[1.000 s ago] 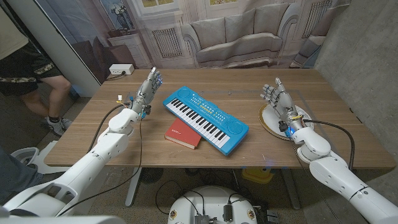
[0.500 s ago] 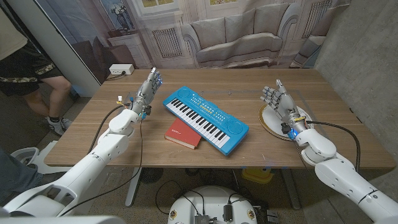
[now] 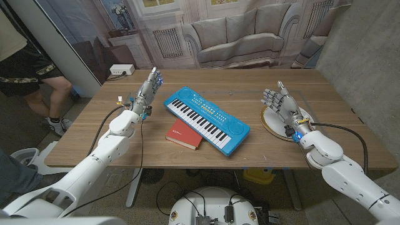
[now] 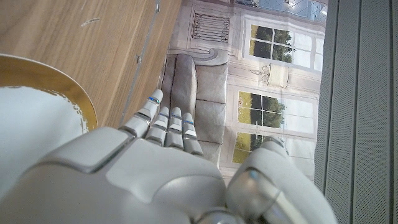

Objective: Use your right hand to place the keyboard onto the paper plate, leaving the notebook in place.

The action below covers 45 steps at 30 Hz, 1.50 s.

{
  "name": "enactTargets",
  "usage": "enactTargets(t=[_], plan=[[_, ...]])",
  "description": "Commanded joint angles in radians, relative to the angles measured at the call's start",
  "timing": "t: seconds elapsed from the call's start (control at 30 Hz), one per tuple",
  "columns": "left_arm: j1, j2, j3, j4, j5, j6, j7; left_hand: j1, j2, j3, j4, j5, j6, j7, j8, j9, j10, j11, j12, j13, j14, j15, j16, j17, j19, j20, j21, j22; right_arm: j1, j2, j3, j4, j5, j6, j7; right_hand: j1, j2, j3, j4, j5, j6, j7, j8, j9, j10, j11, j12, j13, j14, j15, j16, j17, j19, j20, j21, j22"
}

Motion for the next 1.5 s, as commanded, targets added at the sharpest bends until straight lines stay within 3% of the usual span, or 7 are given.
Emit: enactTargets(t=[0.03, 0.93, 1.5], plan=[[0.011, 0.000, -0.004, -0.013, 0.003, -0.005, 0.013, 0.009, -0.001, -0.001, -0.005, -0.002, -0.009, 0.006, -0.002, 0.005, -0.005, -0.003, -0.003, 0.003, 0.002, 0.000, 0.006, 0.002, 0.007, -0.031, 0.010, 0.002, -0.065, -0.037, 0.048, -0.056, 0.032, -0.032, -0.002, 0.004, 0.005, 0.002, -0.007, -0.006, 0.003, 0.009, 0.004, 0.005, 0.006, 0.002, 0.002, 0.004, 0.011, 0.005, 0.003, 0.005, 0.013, 0.005, -0.005, 0.004], [-0.019, -0.022, 0.011, 0.022, 0.005, -0.005, -0.001, 0.015, 0.004, -0.005, -0.008, -0.004, -0.024, 0.012, -0.005, 0.006, -0.015, 0.001, -0.007, 0.004, -0.002, 0.003, 0.005, 0.002, 0.006, -0.032, 0.010, 0.002, -0.160, -0.052, 0.138, -0.115, 0.086, -0.071, 0.031, -0.001, 0.008, -0.004, -0.006, -0.007, 0.024, 0.015, 0.010, 0.007, 0.021, 0.007, 0.004, 0.005, 0.030, 0.009, 0.003, 0.006, 0.034, 0.014, -0.014, 0.005], [-0.024, -0.017, 0.012, 0.025, 0.005, -0.007, -0.012, 0.018, 0.006, -0.008, -0.009, -0.006, -0.023, 0.013, -0.003, 0.006, -0.015, 0.001, -0.006, 0.004, -0.003, 0.006, 0.004, 0.002, 0.004, -0.029, 0.009, 0.002, -0.220, -0.073, 0.188, -0.173, 0.115, -0.145, 0.037, -0.001, 0.010, -0.007, -0.007, -0.008, 0.026, 0.024, 0.008, 0.008, 0.030, 0.014, 0.004, 0.005, 0.045, 0.017, 0.002, 0.006, 0.060, 0.016, -0.016, 0.005]])
